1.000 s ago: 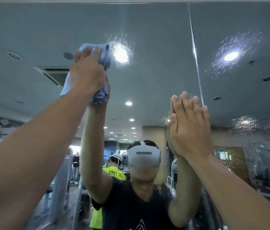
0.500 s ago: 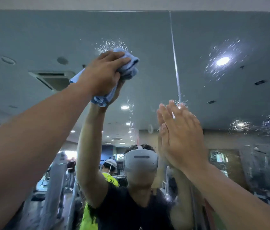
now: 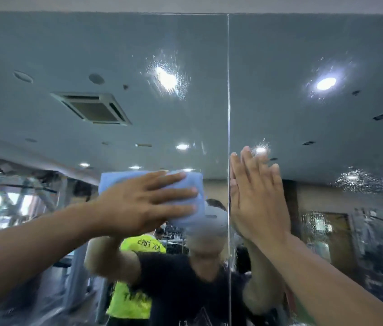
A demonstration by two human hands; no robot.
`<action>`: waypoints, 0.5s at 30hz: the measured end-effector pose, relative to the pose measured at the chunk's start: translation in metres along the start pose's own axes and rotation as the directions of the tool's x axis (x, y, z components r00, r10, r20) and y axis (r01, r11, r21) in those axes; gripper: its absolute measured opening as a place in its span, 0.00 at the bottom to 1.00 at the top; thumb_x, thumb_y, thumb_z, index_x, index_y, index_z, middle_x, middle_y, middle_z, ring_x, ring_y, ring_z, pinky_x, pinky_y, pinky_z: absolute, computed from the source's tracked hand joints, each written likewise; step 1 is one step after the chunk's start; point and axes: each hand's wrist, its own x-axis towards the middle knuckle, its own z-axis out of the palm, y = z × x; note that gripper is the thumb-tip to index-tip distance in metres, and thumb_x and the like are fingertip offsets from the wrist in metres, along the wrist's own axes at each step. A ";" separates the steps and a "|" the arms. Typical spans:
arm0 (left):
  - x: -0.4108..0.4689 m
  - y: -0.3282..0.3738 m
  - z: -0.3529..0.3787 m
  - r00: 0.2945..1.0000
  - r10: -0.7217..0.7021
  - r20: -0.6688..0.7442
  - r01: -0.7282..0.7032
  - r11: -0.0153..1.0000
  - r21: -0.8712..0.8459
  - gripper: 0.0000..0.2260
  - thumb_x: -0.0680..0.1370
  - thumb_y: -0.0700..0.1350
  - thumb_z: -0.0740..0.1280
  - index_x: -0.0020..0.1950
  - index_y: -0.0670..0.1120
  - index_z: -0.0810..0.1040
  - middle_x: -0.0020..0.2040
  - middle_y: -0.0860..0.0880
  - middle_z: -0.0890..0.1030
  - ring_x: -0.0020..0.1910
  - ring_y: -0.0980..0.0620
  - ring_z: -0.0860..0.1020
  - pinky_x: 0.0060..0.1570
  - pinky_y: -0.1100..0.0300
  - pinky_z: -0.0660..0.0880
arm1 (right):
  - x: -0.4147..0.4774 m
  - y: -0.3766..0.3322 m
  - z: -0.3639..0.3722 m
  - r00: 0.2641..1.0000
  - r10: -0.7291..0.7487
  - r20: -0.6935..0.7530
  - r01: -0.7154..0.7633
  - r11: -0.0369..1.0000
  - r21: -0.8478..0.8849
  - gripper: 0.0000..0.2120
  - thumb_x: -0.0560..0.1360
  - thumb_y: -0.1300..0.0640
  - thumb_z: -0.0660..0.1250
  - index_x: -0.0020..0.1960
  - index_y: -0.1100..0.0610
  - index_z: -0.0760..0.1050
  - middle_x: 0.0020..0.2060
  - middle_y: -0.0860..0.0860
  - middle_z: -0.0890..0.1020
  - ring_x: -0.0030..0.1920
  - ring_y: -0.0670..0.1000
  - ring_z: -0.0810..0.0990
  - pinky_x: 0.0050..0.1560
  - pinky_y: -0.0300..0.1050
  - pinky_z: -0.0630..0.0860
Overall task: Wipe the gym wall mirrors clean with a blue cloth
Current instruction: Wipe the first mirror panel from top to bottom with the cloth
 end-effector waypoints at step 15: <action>0.140 -0.081 0.009 0.575 -0.806 -0.138 0.795 0.591 -0.135 0.26 0.73 0.43 0.55 0.70 0.51 0.74 0.72 0.46 0.72 0.70 0.41 0.68 0.67 0.49 0.67 | -0.005 -0.002 0.006 0.999 0.033 -0.028 -0.032 0.999 0.031 0.28 0.86 0.49 0.45 0.82 0.59 0.59 0.81 0.54 0.60 0.81 0.58 0.58 0.79 0.55 0.47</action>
